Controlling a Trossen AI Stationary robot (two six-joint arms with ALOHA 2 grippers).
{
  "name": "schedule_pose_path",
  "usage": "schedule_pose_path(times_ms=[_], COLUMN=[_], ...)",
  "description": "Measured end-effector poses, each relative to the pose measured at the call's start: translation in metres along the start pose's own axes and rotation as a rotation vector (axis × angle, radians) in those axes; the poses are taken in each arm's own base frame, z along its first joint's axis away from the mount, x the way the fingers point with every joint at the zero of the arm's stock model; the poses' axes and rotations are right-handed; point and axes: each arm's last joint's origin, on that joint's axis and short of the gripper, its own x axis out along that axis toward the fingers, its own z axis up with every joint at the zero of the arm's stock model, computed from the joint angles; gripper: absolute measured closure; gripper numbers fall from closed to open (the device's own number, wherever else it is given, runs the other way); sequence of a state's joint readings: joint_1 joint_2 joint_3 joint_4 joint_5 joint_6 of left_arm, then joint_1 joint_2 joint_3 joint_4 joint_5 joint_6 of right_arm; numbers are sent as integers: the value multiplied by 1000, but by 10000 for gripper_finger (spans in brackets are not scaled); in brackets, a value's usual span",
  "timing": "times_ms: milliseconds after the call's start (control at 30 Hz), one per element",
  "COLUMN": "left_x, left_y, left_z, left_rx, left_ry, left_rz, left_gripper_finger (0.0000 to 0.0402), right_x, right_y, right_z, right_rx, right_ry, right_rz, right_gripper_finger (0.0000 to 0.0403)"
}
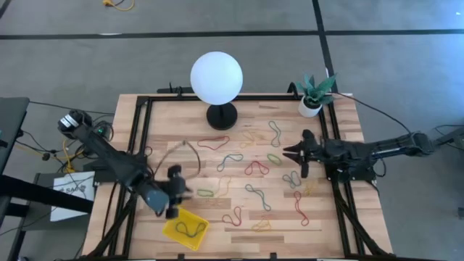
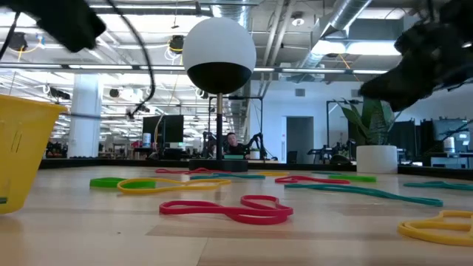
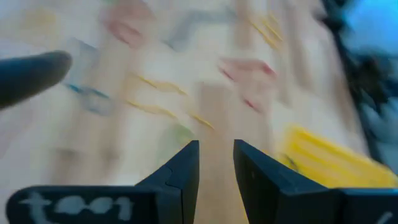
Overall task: Pick and place items into bin
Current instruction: Put the blue rubber band into the yellow bin
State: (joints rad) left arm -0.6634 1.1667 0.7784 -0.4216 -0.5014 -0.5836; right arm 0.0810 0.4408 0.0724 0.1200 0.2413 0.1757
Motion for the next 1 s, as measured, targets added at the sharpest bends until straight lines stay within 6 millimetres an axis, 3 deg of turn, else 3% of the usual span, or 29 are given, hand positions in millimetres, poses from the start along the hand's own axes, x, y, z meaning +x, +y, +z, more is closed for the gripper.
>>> schedule_pose_path(times_ms=[167,300,400,767,1000], left_x=[-31,-52,-60,-51,-44], left_y=[34,58,68,73,70], left_z=[17,19,18,17,15], left_rx=[-31,-106,-132,-109,-94], left_ry=[-207,-335,-362,-310,-278], left_rz=[259,489,549,602,610], left_gripper_finger=[313,313,313,313,313], right_x=[22,41,55,109,143], right_y=[-10,-23,-30,-35,-38], right_z=[10,-4,-9,-16,-20], right_rx=[19,19,25,42,17], right_ry=[119,288,347,510,645], right_rz=[-157,-291,-330,-380,-521], right_gripper_finger=[258,224,218,246,232])
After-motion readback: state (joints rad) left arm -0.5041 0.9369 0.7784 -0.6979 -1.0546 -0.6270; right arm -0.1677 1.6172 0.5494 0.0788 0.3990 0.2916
